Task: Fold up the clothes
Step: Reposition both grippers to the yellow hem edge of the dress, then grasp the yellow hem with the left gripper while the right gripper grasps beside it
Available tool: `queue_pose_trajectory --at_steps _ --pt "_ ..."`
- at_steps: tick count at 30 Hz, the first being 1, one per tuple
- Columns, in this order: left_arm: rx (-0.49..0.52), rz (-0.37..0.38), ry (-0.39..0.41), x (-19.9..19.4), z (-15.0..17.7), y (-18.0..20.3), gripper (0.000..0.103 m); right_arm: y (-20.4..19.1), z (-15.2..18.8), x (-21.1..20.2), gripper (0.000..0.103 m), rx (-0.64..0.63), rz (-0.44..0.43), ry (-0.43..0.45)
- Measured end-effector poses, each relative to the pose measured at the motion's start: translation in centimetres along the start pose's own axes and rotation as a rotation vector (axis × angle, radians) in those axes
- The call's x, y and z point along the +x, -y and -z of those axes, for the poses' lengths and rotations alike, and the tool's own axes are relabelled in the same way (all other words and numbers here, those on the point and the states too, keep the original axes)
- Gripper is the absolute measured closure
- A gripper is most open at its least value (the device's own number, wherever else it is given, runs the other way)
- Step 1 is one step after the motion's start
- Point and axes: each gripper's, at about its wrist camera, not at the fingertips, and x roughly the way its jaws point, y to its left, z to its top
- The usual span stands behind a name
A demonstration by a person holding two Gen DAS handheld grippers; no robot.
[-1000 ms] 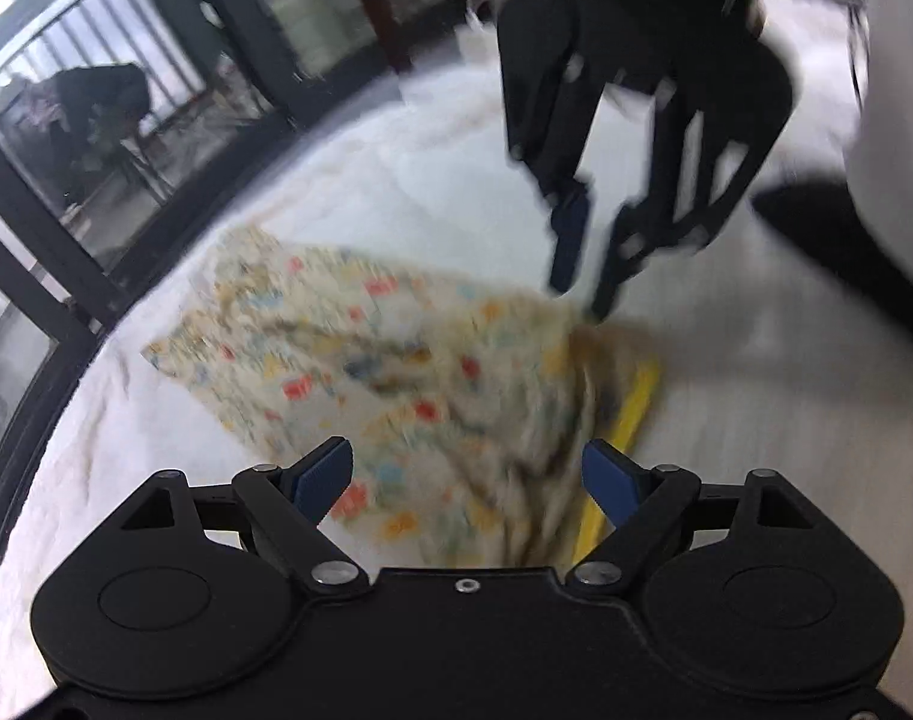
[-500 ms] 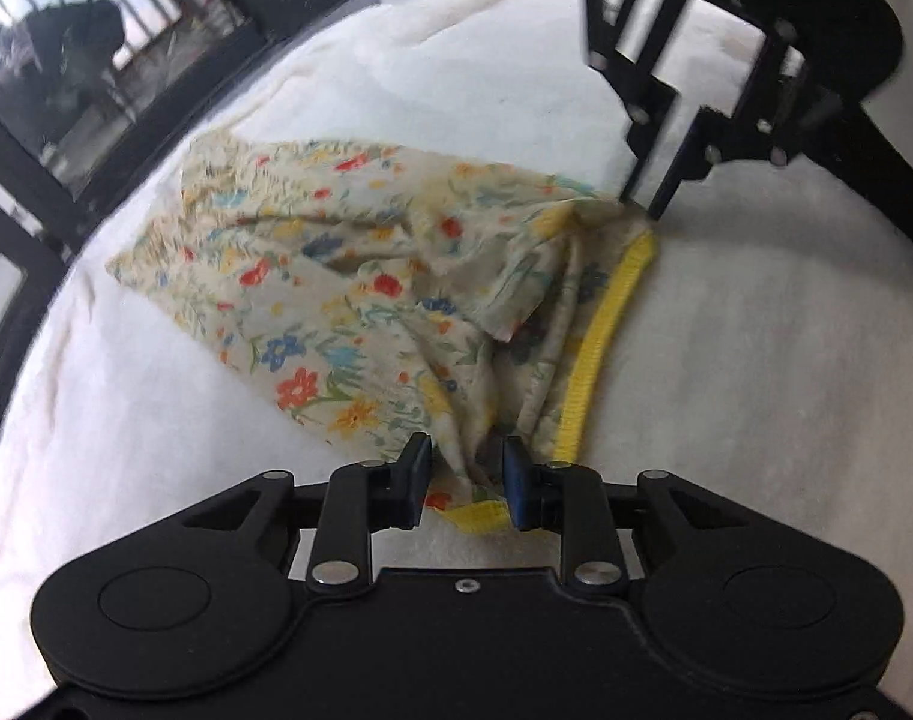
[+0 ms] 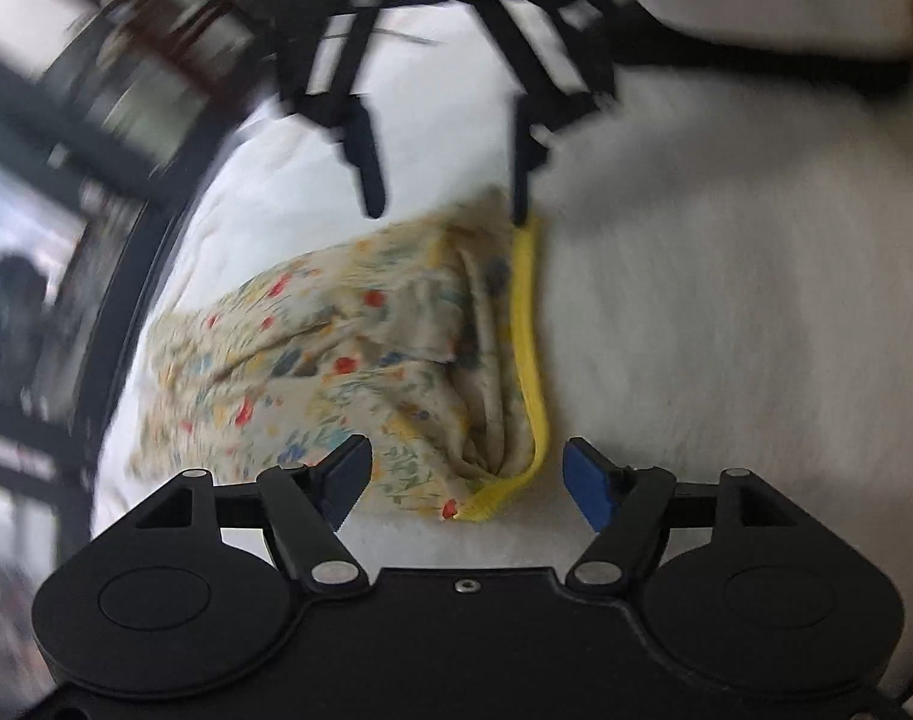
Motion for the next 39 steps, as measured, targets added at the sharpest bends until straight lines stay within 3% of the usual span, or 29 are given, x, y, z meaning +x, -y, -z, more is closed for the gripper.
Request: queue_pose_trajectory --at_steps 5,9,12,17,18,19,20,25,27,30,39 --pt "-0.025 0.046 -0.008 1.1 -0.2 -1.2 0.037 -2.1 1.0 0.3 0.035 -0.136 -0.034 -0.05" --pt "-0.11 0.073 -0.025 1.4 0.0 -2.4 0.074 -3.2 1.4 1.0 0.036 -0.144 -0.001 -0.053" --pt "-0.168 0.083 -0.035 1.4 0.0 -3.4 0.079 -2.7 1.6 1.5 0.038 -0.097 0.006 -0.055" --pt "-0.159 0.117 -0.039 1.3 -0.4 -4.0 0.079 -1.0 2.2 2.1 0.063 -0.023 -0.033 -0.071" --pt "-0.171 0.128 -0.036 1.2 -0.4 -4.1 0.079 -0.5 2.4 2.0 0.073 -0.002 -0.039 -0.066" --pt "-0.184 0.135 -0.036 1.2 -0.5 -4.3 0.079 -0.1 2.4 2.0 0.095 0.019 -0.037 -0.06" --pt "-0.199 0.137 -0.04 1.2 -0.4 -4.5 0.079 0.2 2.5 1.9 0.099 0.039 -0.033 -0.055" --pt "-0.187 0.1 -0.044 1.6 -0.3 -4.6 0.08 0.5 2.4 0.5 0.1 0.056 -0.006 -0.017" --pt "-0.199 0.107 -0.04 1.2 -0.3 -4.8 0.091 0.6 2.4 0.5 0.1 0.054 0.001 -0.012" --pt "-0.221 0.133 -0.038 1.0 -0.5 -5.3 0.094 1.2 2.1 0.3 0.1 0.056 0.012 -0.003" --pt "-0.228 0.176 -0.043 1.1 -0.7 -5.5 0.094 1.4 1.8 -0.5 0.1 0.077 -0.009 0.005"
